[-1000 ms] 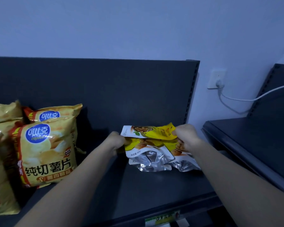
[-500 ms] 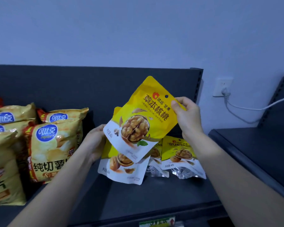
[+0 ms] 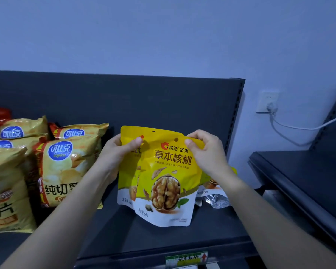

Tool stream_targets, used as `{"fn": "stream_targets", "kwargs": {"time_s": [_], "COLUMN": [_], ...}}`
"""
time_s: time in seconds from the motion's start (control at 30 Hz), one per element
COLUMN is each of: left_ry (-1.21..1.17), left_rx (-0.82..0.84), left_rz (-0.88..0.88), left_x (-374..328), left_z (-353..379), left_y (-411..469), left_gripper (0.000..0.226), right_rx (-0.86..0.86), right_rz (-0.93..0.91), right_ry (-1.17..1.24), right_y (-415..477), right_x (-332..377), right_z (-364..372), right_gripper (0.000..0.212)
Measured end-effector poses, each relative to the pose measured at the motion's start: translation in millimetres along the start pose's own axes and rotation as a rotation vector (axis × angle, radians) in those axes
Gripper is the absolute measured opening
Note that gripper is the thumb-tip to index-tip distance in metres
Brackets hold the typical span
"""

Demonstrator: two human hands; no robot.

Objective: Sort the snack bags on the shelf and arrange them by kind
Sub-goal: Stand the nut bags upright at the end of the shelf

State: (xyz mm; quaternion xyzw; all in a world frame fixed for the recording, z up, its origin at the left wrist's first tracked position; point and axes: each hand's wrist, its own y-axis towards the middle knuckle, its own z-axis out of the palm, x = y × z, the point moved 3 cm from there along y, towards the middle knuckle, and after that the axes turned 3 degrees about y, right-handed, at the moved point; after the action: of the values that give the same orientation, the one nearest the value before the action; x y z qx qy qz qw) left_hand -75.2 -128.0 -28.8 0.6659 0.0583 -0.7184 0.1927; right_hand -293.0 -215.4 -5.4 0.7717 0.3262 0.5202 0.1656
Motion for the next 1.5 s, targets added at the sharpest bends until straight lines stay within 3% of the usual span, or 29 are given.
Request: {"fn": "stream_targets", "kwargs": {"time_s": [0.1,0.27,0.37,0.47,0.57,0.67,0.73,0.8,0.87,0.97,1.1,1.2,1.27,1.5], "left_ry": [-0.026,-0.007,0.046,0.250,0.531,0.486,0.379,0.378,0.350,0.324,0.310,0.309,0.307,0.308], "left_rx": [-0.064,-0.102,-0.096,-0.113,-0.189,-0.182,-0.129,-0.076,-0.023,0.024,0.042,0.045,0.043,0.044], "left_rz": [0.038,0.051,0.090,0.226,0.373,0.317,0.235,0.196,0.188,0.188,0.178,0.180,0.181,0.179], "left_x": [-4.8,-5.3,-8.7,-14.9,-23.7,-28.6,-28.8,-30.8,-32.4,-32.2,-31.5,-31.8,-31.7,-31.4], "left_z": [12.4,7.5,1.6,0.1,0.7,0.4,-2.5,-7.9,-10.6,-9.7,-9.7,-9.8,-9.4,-9.4], "left_y": [-6.3,-11.6,-18.5,-23.1,-27.3,-26.8,-24.4,-21.4,-20.4,-20.8,-21.6,-22.7,-23.5,-25.1], "left_gripper": [0.034,0.009,0.014,0.052,0.075,0.049,0.031,0.027,0.017,0.008,0.009,0.006,0.006,0.006], "right_rx": [-0.049,-0.004,-0.033,0.136,0.242,0.204,0.181,0.119,0.075,0.125,0.234,0.301,0.311,0.386], "right_rz": [0.000,-0.006,0.140,0.407,0.712,0.916,0.959,0.984,1.010,0.999,1.001,1.011,1.007,0.953], "right_ry": [0.044,0.125,0.005,-0.369,-0.661,-0.560,-0.458,-0.350,-0.265,-0.258,-0.299,-0.251,-0.234,-0.284], "right_y": [-3.4,-0.4,7.0,5.3,-7.5,-19.0,-21.7,-20.8,-19.2,-18.4,-17.5,-18.2,-19.3,-18.7], "right_x": [0.3,5.5,-19.4,-69.6,-114.5,-137.2,-143.4,-145.5,-142.0,-132.7,-126.9,-113.8,-107.0,-104.8], "right_z": [1.1,-2.9,-12.5,-14.8,-21.0,-27.2,-30.3,-31.3,-27.8,-16.7,-2.4,4.5,6.3,19.7], "right_gripper": [0.017,0.030,0.036,0.022,0.053,0.081,0.090,0.098,0.094,0.068,0.084,0.045,0.037,0.061]}}
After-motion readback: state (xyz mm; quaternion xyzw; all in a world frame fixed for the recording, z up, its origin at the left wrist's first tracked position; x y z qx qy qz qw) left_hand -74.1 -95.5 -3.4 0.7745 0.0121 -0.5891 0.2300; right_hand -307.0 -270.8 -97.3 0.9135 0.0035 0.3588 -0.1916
